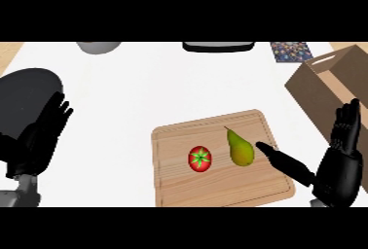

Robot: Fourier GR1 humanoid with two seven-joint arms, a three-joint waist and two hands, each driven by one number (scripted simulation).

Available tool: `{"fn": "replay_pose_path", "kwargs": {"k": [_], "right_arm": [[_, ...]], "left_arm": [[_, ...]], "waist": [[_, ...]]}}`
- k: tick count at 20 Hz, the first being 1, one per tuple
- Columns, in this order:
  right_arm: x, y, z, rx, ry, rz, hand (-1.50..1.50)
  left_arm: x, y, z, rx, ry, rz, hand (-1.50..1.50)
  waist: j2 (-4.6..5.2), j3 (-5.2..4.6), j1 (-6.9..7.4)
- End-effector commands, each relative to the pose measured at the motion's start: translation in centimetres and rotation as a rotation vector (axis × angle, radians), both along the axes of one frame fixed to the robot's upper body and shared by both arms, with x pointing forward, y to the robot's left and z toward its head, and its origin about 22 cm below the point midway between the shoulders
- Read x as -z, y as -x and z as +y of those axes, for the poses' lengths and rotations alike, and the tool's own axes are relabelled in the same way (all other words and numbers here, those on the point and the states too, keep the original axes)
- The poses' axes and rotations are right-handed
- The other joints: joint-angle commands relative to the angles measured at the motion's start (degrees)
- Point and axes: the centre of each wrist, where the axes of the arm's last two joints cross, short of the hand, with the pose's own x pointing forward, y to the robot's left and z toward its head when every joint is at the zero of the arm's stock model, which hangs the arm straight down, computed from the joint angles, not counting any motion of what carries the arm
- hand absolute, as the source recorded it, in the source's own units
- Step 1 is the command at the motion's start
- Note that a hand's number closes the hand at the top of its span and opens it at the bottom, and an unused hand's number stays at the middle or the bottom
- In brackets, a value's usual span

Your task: Pick the tomato from the cutting board and place it in the cardboard box

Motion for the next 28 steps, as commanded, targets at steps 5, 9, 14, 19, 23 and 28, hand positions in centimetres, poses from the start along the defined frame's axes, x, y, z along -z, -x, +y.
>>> {"fn": "replay_pose_path", "kwargs": {"k": [5, 9, 14, 19, 23, 28], "right_arm": [[3.5, 6.5, 2.5, -0.062, 0.249, 0.249, -1.50], [4.7, 7.6, 0.5, -0.052, 0.390, 0.498, -1.50], [3.4, 7.7, 0.9, -0.041, 0.493, 0.721, -1.50], [0.5, 6.7, 4.3, -0.043, 0.495, 0.918, -1.50], [-3.2, 5.4, 7.6, -0.042, 0.471, 1.036, -1.50], [-5.3, 4.1, 13.1, -0.041, 0.478, 1.141, -1.50]], "left_arm": [[-1.0, 1.1, 0.8, 0.015, 0.023, 0.016, 0.00], [-0.8, 1.2, 0.7, 0.005, 0.027, 0.010, 0.00], [-1.5, 1.0, 0.6, 0.032, 0.015, 0.006, 0.00], [-1.8, 0.7, 0.5, 0.052, 0.037, -0.007, 0.00], [-1.2, 0.7, -0.3, 0.064, 0.033, 0.015, 0.00], [-1.6, 0.6, -0.8, 0.069, 0.043, 0.006, 0.00]], "waist": [[0.54, -0.29, 0.92], [1.00, -0.81, 1.09], [1.12, -0.71, 2.09], [1.39, -0.58, 3.68], [1.42, -0.26, 3.77], [1.27, -0.02, 3.67]]}}
